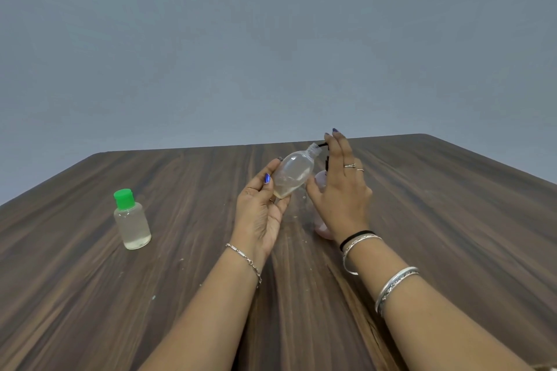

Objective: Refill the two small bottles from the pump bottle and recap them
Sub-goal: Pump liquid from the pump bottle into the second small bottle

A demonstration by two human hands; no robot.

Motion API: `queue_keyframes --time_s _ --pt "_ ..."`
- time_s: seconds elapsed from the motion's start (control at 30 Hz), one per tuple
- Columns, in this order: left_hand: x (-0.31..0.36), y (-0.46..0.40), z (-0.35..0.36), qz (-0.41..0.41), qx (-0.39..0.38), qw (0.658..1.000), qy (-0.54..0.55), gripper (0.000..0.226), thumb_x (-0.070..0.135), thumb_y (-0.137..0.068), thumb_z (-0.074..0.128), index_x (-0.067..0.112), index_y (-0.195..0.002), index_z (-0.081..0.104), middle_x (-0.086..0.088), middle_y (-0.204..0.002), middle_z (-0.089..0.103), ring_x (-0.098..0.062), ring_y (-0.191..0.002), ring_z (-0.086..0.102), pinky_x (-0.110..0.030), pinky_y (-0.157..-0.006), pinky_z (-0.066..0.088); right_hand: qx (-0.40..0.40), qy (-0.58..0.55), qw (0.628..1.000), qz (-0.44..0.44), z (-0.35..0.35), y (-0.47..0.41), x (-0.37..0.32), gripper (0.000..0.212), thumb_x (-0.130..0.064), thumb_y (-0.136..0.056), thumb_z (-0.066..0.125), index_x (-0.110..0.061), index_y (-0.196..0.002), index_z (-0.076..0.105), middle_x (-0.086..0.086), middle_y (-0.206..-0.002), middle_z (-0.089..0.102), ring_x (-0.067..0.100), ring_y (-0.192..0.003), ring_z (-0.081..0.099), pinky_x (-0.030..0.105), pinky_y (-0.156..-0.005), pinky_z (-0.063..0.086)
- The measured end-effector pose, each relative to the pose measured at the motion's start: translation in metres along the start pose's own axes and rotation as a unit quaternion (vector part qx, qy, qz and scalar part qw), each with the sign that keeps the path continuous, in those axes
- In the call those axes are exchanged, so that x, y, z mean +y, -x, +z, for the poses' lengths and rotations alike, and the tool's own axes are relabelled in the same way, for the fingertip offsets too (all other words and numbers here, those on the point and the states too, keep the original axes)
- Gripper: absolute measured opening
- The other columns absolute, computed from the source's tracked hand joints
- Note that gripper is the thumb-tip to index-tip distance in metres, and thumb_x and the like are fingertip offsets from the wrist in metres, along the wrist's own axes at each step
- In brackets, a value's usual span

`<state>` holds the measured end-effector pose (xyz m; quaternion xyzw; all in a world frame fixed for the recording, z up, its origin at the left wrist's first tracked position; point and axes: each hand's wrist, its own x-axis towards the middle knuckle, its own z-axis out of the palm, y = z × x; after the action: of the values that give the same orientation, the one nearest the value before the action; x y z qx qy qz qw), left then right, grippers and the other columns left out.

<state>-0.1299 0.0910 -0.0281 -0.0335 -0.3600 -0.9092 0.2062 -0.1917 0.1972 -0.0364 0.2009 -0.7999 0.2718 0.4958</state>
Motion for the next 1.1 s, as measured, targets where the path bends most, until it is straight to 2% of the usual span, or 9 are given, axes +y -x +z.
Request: queue_keyframes --time_s 0.1,0.2,0.37,0.5,0.67,0.77,0.87,0.93,1.1 --pt "0.0008 -0.0003 0.0006 0.002 0.000 1.000 0.002 0.024 0.003 -0.096 0.039 0.005 -0.107 0.060 -0.007 -0.105 0.067 -0.018 -0.098 0.064 -0.032 -0.087 0.052 -0.008 0.002 1.000 -0.001 0.0019 -0.0007 0.0012 0.085 -0.026 -0.073 0.072 -0.022 -0.142 0.023 -0.002 -0.150 0.034 0.025 -0.097 0.061 0.030 -0.048 0.052" --pt "0.0009 0.0002 0.0009 0.004 0.000 1.000 0.001 0.025 0.002 -0.096 0.038 0.004 -0.108 0.059 -0.009 -0.107 0.066 -0.020 -0.102 0.062 -0.034 -0.088 0.051 0.005 0.000 1.000 -0.002 0.0028 -0.0022 0.0014 0.076 -0.024 -0.069 0.074 -0.023 -0.134 0.034 -0.003 -0.139 0.042 0.027 -0.095 0.061 0.030 -0.047 0.052" --pt "0.0009 -0.0001 0.0013 0.001 0.004 1.000 0.006 0.025 0.001 -0.096 0.038 0.003 -0.108 0.059 -0.011 -0.110 0.065 -0.021 -0.103 0.062 -0.035 -0.087 0.052 0.041 -0.019 0.999 -0.002 0.0007 -0.0032 0.0001 0.064 -0.022 -0.064 0.077 -0.022 -0.121 0.048 -0.005 -0.125 0.042 0.027 -0.091 0.063 0.031 -0.049 0.051" --pt "0.0003 0.0013 0.0030 0.001 0.002 1.000 0.002 0.024 0.001 -0.095 0.038 0.003 -0.107 0.059 -0.011 -0.109 0.064 -0.021 -0.101 0.062 -0.033 -0.085 0.052 0.044 -0.038 0.998 0.013 0.0003 -0.0046 -0.0033 0.060 -0.019 -0.061 0.080 -0.025 -0.112 0.049 -0.006 -0.116 0.040 0.026 -0.092 0.063 0.029 -0.049 0.049" --pt "-0.0001 0.0004 0.0003 -0.003 0.007 1.000 0.003 0.025 0.000 -0.095 0.039 0.003 -0.109 0.059 -0.012 -0.112 0.064 -0.022 -0.104 0.062 -0.034 -0.087 0.052 0.029 -0.029 0.999 0.001 0.0003 -0.0021 0.0015 0.069 -0.027 -0.068 0.075 -0.024 -0.127 0.039 -0.006 -0.131 0.040 0.026 -0.099 0.061 0.032 -0.050 0.052" --pt "0.0003 -0.0007 -0.0006 0.000 0.006 1.000 0.002 0.024 0.002 -0.095 0.039 0.004 -0.110 0.059 -0.011 -0.113 0.064 -0.021 -0.104 0.062 -0.033 -0.087 0.052 0.021 -0.014 1.000 0.001 0.0005 -0.0016 0.0010 0.083 -0.030 -0.070 0.075 -0.020 -0.140 0.030 -0.002 -0.144 0.040 0.026 -0.098 0.062 0.029 -0.048 0.051" --pt "0.0009 -0.0011 0.0004 0.002 0.005 1.000 0.002 0.024 0.002 -0.096 0.038 0.005 -0.108 0.060 -0.010 -0.108 0.066 -0.020 -0.101 0.063 -0.032 -0.087 0.052 0.010 0.003 1.000 0.003 0.0006 -0.0013 0.0004 0.089 -0.030 -0.071 0.074 -0.022 -0.144 0.024 -0.002 -0.149 0.036 0.025 -0.097 0.061 0.027 -0.048 0.049" --pt "0.0007 -0.0009 0.0005 0.003 0.005 1.000 0.003 0.025 0.002 -0.096 0.038 0.004 -0.108 0.059 -0.010 -0.109 0.065 -0.020 -0.101 0.063 -0.032 -0.087 0.053 0.009 -0.001 1.000 -0.002 0.0004 -0.0018 0.0010 0.084 -0.028 -0.071 0.072 -0.023 -0.141 0.027 -0.005 -0.146 0.034 0.025 -0.098 0.061 0.028 -0.049 0.049" --pt "0.0002 -0.0001 0.0003 0.002 0.000 1.000 -0.002 0.025 0.002 -0.096 0.039 0.006 -0.106 0.061 -0.007 -0.100 0.069 -0.018 -0.096 0.065 -0.030 -0.085 0.054 0.021 -0.052 0.998 0.013 -0.0018 -0.0054 -0.0004 0.063 -0.021 -0.066 0.074 -0.027 -0.119 0.039 -0.010 -0.124 0.034 0.026 -0.097 0.061 0.031 -0.052 0.047"
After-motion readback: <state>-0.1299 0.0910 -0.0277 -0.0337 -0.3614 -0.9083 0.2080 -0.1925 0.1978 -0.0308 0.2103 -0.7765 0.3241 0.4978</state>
